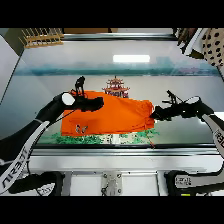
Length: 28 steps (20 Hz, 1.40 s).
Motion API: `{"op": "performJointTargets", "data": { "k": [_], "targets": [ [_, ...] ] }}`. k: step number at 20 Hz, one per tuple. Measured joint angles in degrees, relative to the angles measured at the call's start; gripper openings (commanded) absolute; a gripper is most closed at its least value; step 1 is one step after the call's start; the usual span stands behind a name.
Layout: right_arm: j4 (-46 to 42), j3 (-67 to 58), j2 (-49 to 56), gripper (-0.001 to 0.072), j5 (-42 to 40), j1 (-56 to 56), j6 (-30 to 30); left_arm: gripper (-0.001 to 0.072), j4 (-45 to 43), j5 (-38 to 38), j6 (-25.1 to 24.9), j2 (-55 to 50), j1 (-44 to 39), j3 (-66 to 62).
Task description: Fold the clothes and pants, and hang the long-sleeved shirts on hangers.
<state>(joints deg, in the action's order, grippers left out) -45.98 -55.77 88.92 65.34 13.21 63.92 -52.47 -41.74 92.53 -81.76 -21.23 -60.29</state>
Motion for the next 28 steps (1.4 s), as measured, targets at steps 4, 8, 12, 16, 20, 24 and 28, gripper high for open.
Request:
{"op": "performJointTargets", "data": {
  "k": [4, 8, 12, 16, 20, 24, 28],
  "targets": [
    [-11.37, -9.44, -4.96, 0.0013, 8.52, -0.04, 8.07, 0.0008, -0.02, -1.36, -0.44, -10.47, -3.3, -9.38],
    [-17.42, -20.33, -8.5, 0.0014, 17.51, -0.96, 14.97, 0.0008, -0.04, -3.23, -0.5, -20.15, -7.61, -18.86],
    [-22.75, -29.75, -9.84, 0.0014, 24.68, -5.4, 19.91, 0.0008, -0.02, -6.1, -0.61, -28.44, -12.2, -27.8],
    [-26.08, -36.72, -10.21, 0.0014, 27.93, -11.89, 22.53, 0.0008, 0.0, -8.59, -0.61, -33.94, -15.43, -34.69],
    [-27.34, -40.3, -10.29, 0.0013, 28.83, -18.18, 23.56, 0.0008, 0.0, -9.11, -0.61, -35.71, -16.81, -37.05],
    [-27.58, -41.42, -10.29, 0.0014, 28.68, -23.56, 23.78, 0.0008, 0.0, -9.35, -0.59, -36.02, -16.7, -37.66],
    [-27.78, -41.7, -10.29, 0.0014, 26.88, -27.87, 24.0, 0.0008, -0.61, -10.49, -0.59, -34.18, -13.94, -37.83]
  ]
}}
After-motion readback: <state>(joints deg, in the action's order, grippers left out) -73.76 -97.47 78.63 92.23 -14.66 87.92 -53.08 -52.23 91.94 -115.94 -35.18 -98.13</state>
